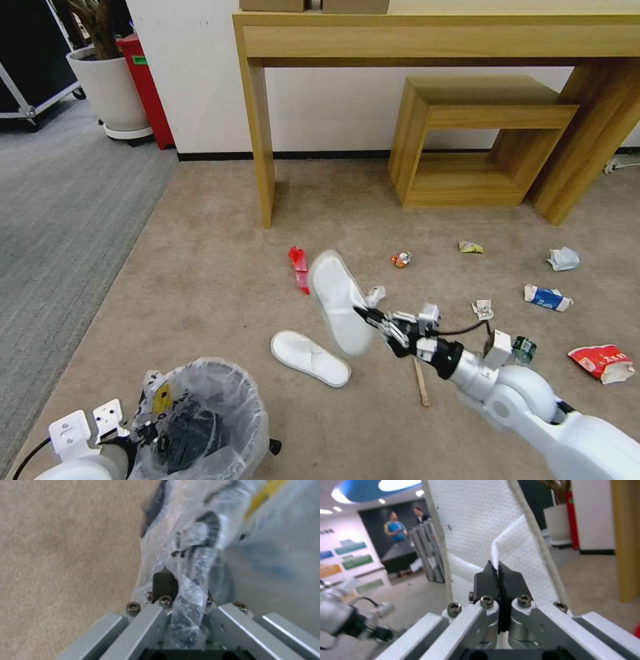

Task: Pick up the trash bin and place the garbage on the floor into it.

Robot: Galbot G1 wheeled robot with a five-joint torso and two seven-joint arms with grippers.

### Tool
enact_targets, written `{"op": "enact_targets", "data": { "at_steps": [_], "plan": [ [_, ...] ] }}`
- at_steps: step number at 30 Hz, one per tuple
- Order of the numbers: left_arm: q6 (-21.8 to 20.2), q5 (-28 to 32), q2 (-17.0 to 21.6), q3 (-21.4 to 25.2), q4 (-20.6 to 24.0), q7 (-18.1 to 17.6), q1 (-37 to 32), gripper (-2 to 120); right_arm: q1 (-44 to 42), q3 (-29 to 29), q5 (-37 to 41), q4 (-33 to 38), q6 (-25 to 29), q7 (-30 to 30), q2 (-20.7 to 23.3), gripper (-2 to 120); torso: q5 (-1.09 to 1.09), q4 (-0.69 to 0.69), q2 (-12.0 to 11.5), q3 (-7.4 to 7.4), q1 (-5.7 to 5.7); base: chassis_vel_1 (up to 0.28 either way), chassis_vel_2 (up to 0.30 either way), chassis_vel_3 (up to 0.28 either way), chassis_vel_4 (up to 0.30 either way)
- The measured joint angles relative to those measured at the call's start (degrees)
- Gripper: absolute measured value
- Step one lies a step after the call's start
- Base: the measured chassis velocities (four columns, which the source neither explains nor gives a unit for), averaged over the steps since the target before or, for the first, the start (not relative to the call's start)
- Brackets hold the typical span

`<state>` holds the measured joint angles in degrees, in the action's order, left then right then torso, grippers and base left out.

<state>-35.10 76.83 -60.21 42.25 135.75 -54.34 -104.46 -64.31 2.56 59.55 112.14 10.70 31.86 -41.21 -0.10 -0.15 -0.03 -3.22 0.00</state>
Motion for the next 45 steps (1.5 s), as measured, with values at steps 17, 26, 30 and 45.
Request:
{"op": "enact_targets", "data": {
  "at_steps": [17,26,30,45],
  "plan": [
    [1.1,10.5,3.6,2.7,1.7,-6.3,4.6,0,2.3,-5.0,2.2,1.2,-0.1,3.3,-3.2,0,0.07,0.02,0.0,0.01,0.00,0.000,0.000,0.000,0.000],
    [1.7,14.7,5.6,4.5,3.6,-7.5,4.7,0,8.4,-13.3,3.5,-2.0,0.6,4.7,-7.6,0,0.08,0.02,0.0,0.01,0.00,0.000,0.000,0.000,0.000],
    [1.7,15.2,6.2,4.6,3.6,-7.6,4.6,0,12.2,-17.6,3.8,-4.3,0.8,4.6,-10.3,0,0.07,0.03,0.0,0.00,0.00,0.000,0.000,0.000,0.000],
    [3.1,16.1,11.3,1.9,-1.8,-3.3,10.8,0,22.4,-27.1,4.5,-13.4,1.9,4.0,-19.6,0,0.07,0.02,0.0,0.00,0.00,0.000,0.000,0.000,0.000]
  ]
}}
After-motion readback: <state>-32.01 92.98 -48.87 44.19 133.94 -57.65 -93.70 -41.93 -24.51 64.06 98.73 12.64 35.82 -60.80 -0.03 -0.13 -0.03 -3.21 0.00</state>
